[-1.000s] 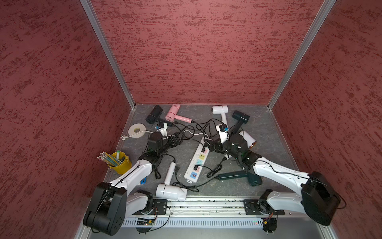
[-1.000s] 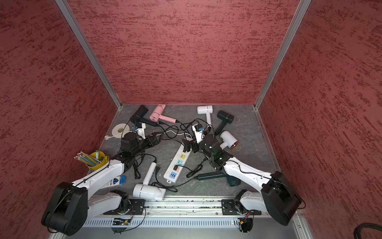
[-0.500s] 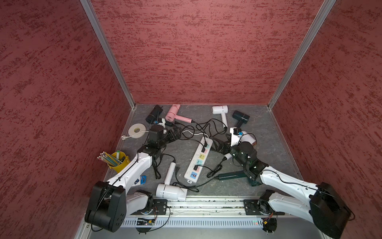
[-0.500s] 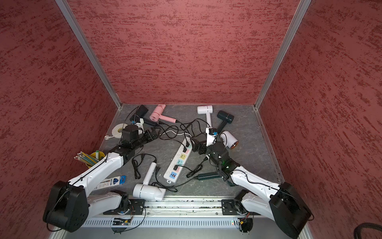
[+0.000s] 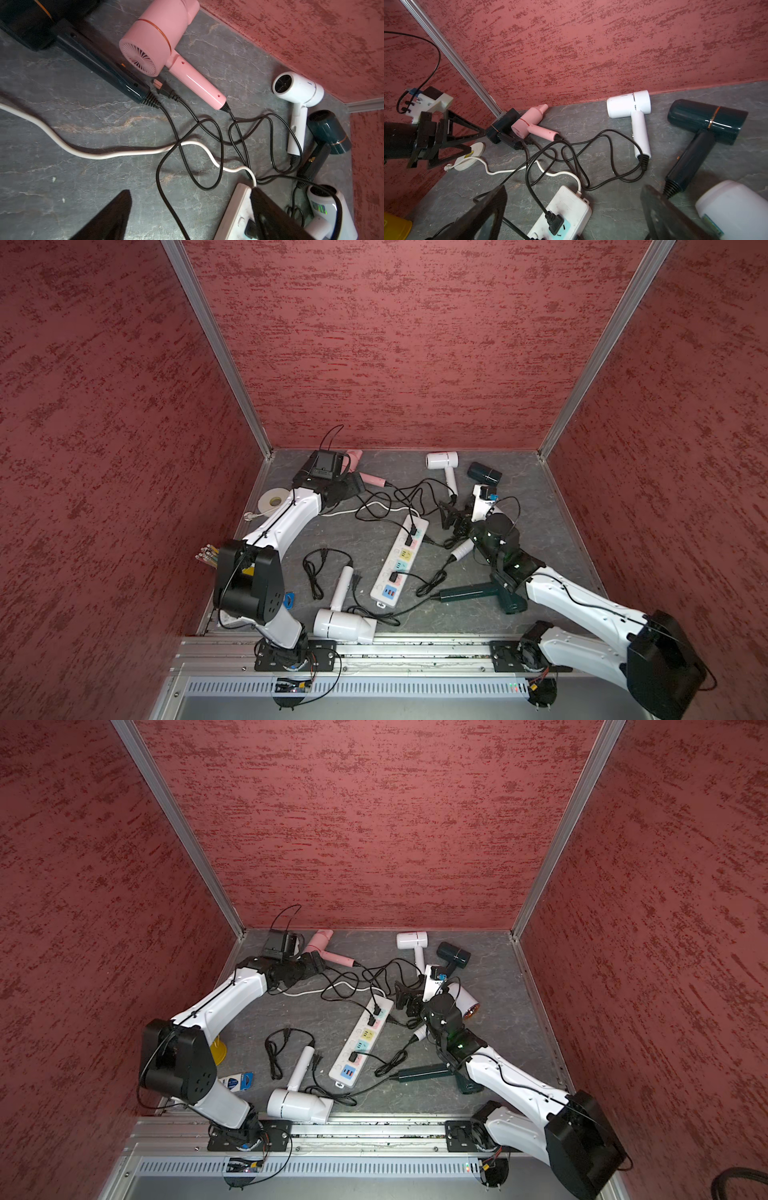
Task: Charge the blow dryers
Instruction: Pick up the plug from the center of the board.
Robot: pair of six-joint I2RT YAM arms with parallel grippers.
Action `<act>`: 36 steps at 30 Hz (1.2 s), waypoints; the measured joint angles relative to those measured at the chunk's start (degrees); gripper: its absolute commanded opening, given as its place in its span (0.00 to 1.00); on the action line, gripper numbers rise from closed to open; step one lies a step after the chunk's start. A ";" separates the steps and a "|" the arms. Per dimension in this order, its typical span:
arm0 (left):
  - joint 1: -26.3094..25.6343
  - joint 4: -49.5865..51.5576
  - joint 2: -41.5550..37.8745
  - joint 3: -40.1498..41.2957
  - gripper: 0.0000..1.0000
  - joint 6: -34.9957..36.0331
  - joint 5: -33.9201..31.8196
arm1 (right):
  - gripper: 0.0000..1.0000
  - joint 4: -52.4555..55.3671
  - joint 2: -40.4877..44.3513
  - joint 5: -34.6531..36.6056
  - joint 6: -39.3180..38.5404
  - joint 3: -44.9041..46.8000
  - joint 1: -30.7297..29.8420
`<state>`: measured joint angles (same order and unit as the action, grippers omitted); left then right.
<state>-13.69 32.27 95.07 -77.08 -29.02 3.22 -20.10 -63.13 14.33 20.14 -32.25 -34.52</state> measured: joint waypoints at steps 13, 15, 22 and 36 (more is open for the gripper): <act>-1.33 12.07 17.44 -19.45 0.72 -14.32 1.81 | 1.00 0.85 -0.48 0.46 0.07 0.00 0.24; -1.31 13.81 19.80 -22.99 0.70 -16.92 2.12 | 1.00 1.05 -0.46 0.46 0.09 0.00 0.24; -0.52 18.86 30.38 -36.50 0.58 -22.69 3.93 | 1.00 1.77 -0.39 0.46 0.31 0.00 0.24; 0.59 22.21 40.94 -42.91 0.46 -29.68 6.19 | 1.00 2.58 -0.24 0.44 0.44 0.00 0.24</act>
<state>-13.10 54.48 136.00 -119.98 -58.70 9.41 -17.52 -63.37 14.76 20.58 -32.25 -34.28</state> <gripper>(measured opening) 0.473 0.998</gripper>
